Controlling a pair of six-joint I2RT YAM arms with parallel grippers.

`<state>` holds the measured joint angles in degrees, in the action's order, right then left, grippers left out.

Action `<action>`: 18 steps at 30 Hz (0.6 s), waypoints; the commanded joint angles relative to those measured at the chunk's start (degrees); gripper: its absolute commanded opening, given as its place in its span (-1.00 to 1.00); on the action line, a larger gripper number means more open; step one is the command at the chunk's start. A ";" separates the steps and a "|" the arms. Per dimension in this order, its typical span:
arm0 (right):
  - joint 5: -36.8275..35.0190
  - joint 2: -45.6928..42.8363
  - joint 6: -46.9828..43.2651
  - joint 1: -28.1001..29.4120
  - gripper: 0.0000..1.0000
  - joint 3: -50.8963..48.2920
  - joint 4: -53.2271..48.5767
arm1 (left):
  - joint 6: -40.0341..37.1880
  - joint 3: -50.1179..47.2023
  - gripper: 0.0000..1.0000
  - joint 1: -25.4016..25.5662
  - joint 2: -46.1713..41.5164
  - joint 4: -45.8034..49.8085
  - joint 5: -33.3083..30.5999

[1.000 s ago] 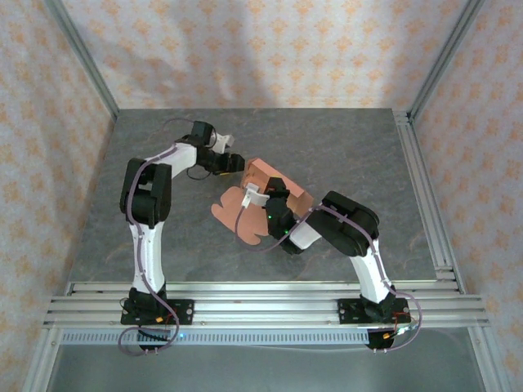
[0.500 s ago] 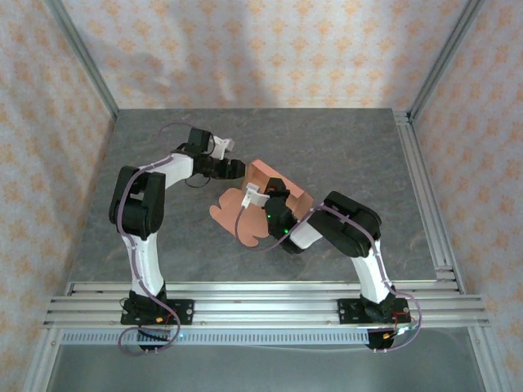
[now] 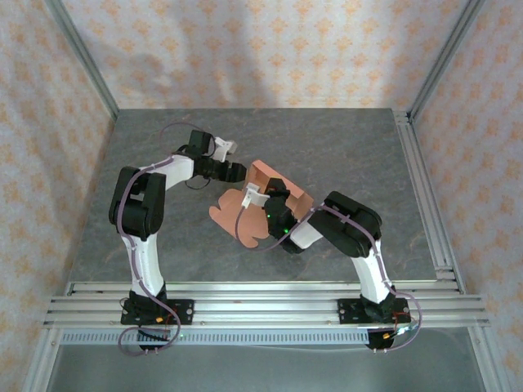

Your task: Fold the paper box

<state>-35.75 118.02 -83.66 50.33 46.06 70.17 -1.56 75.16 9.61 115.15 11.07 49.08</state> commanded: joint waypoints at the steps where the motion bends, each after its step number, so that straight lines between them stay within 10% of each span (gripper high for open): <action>1: 1.19 -1.63 1.79 0.39 -1.00 -0.17 -2.14 | -2.65 -0.40 0.39 1.38 -1.64 2.11 2.50; 18: 1.47 -2.07 2.96 0.39 -1.00 -0.34 -3.88 | -3.47 -0.28 0.52 1.58 -1.86 2.79 4.56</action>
<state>-35.77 117.34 -82.46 50.33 46.06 68.12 -3.57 75.16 10.07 115.13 12.10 50.92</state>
